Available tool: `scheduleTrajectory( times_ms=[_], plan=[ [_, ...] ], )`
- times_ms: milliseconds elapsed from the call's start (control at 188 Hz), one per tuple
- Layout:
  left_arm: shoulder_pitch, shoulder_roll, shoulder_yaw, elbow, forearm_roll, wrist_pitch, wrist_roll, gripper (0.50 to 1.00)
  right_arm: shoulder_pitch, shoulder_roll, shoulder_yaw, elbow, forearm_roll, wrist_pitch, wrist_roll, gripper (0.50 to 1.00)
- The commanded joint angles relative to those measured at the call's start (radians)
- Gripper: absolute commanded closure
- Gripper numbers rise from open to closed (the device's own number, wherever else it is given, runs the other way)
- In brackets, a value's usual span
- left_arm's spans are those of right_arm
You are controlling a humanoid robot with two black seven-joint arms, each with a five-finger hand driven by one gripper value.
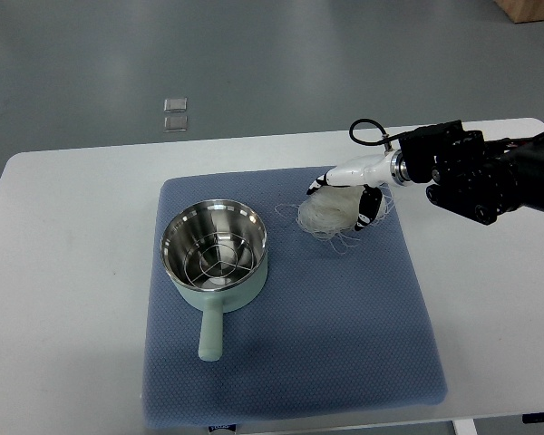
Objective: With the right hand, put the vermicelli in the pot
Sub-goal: 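Close the right hand fingers around the vermicelli bundle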
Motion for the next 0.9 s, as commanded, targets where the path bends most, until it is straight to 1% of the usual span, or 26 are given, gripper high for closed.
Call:
scheduleTrajectory(
  times_ms=[0, 149, 229, 255, 271, 277, 319, 325, 330, 335, 341, 346, 362, 367, 373, 378, 394, 399, 415, 420, 442, 452, 479, 484, 490, 894],
  plan=[
    [0.0, 0.0, 0.0, 0.0, 0.0, 0.001, -0.002, 0.5, -0.001, 0.01, -0.001, -0.009, 0.0, -0.003, 0.0, 0.626],
    [0.0, 0.0, 0.002, 0.0, 0.0, 0.002, 0.0, 0.5, -0.001, 0.01, -0.004, -0.009, 0.001, -0.004, 0.0, 0.699],
    [0.0, 0.0, 0.002, 0.0, 0.0, 0.002, 0.0, 0.5, 0.001, 0.008, -0.009, -0.009, 0.001, -0.007, 0.0, 0.718],
    [0.0, 0.0, 0.0, 0.0, 0.0, 0.002, -0.002, 0.5, 0.001, 0.007, -0.009, -0.009, 0.0, -0.009, 0.001, 0.742],
    [0.0, 0.0, 0.0, 0.0, 0.0, 0.002, -0.002, 0.5, 0.001, 0.007, -0.009, -0.009, 0.001, -0.009, 0.0, 0.748],
    [0.0, 0.0, 0.0, 0.0, 0.0, 0.002, 0.0, 0.5, 0.001, 0.007, -0.009, -0.009, 0.0, -0.009, 0.001, 0.758],
    [0.0, 0.0, 0.002, 0.0, 0.0, 0.002, 0.0, 0.5, 0.002, 0.004, -0.009, -0.009, 0.001, -0.009, 0.0, 0.793],
    [0.0, 0.0, 0.0, 0.0, 0.0, 0.002, 0.0, 0.5, 0.002, 0.004, -0.009, -0.009, 0.001, -0.009, 0.001, 0.807],
    [0.0, 0.0, 0.0, 0.0, 0.0, 0.002, 0.0, 0.5, 0.002, 0.004, -0.009, -0.009, 0.001, -0.009, 0.001, 0.807],
    [0.0, 0.0, 0.002, 0.0, 0.0, 0.002, -0.002, 0.5, 0.002, 0.002, -0.009, -0.009, 0.001, -0.009, 0.001, 0.824],
    [0.0, 0.0, 0.002, 0.0, 0.0, 0.002, -0.002, 0.5, 0.002, 0.002, -0.009, -0.009, 0.001, -0.009, 0.001, 0.824],
    [0.0, 0.0, 0.002, 0.0, 0.0, 0.002, 0.0, 0.5, 0.002, 0.002, -0.01, -0.009, 0.001, -0.009, 0.001, 0.84],
    [0.0, 0.0, 0.0, 0.0, 0.0, 0.002, 0.0, 0.5, 0.002, 0.002, -0.009, -0.009, 0.001, -0.009, 0.001, 0.854],
    [0.0, 0.0, 0.002, 0.0, 0.0, 0.002, -0.002, 0.5, 0.002, 0.001, -0.009, -0.009, 0.001, -0.009, 0.001, 0.869],
    [0.0, 0.0, 0.002, 0.0, 0.0, 0.002, -0.002, 0.5, 0.002, 0.001, -0.009, -0.009, 0.001, -0.009, 0.001, 0.869],
    [0.0, 0.0, 0.0, 0.0, 0.0, 0.002, 0.0, 0.5, 0.004, 0.001, -0.01, -0.009, 0.0, -0.007, 0.001, 0.885],
    [0.0, 0.0, 0.0, 0.0, 0.0, 0.002, 0.0, 0.5, 0.004, 0.001, -0.01, -0.009, 0.001, -0.007, 0.001, 0.895],
    [0.0, 0.0, 0.002, 0.0, 0.0, 0.002, 0.0, 0.5, 0.004, 0.001, -0.01, -0.009, 0.001, -0.007, 0.001, 0.91],
    [0.0, 0.0, 0.002, 0.0, 0.0, 0.002, 0.0, 0.5, 0.004, -0.001, -0.01, -0.009, 0.001, -0.007, 0.001, 0.92],
    [0.0, 0.0, 0.0, 0.0, 0.0, 0.002, 0.0, 0.5, 0.004, -0.001, -0.01, -0.009, 0.001, -0.007, 0.001, 0.932],
    [0.0, 0.0, 0.002, 0.0, 0.0, 0.002, -0.002, 0.5, 0.004, -0.002, -0.01, -0.009, 0.001, -0.007, 0.001, 0.948],
    [0.0, 0.0, 0.002, 0.0, 0.0, 0.002, -0.002, 0.5, 0.004, -0.002, -0.01, -0.009, 0.001, -0.007, 0.001, 0.948],
    [0.0, 0.0, 0.002, 0.0, 0.0, 0.002, 0.0, 0.5, 0.005, -0.004, -0.01, -0.009, 0.001, -0.006, 0.001, 0.979],
    [0.0, 0.0, 0.002, 0.0, 0.0, 0.002, 0.0, 0.5, 0.005, -0.004, -0.01, -0.009, 0.001, -0.006, 0.001, 0.979],
    [0.0, 0.0, 0.002, 0.0, 0.0, 0.002, 0.0, 0.5, 0.005, -0.004, -0.01, -0.009, 0.001, -0.006, 0.001, 0.997],
    [0.0, 0.0, 0.002, 0.0, 0.0, 0.002, 0.0, 0.5, 0.012, -0.01, -0.006, -0.009, 0.014, -0.009, 0.006, 1.0]
  ],
)
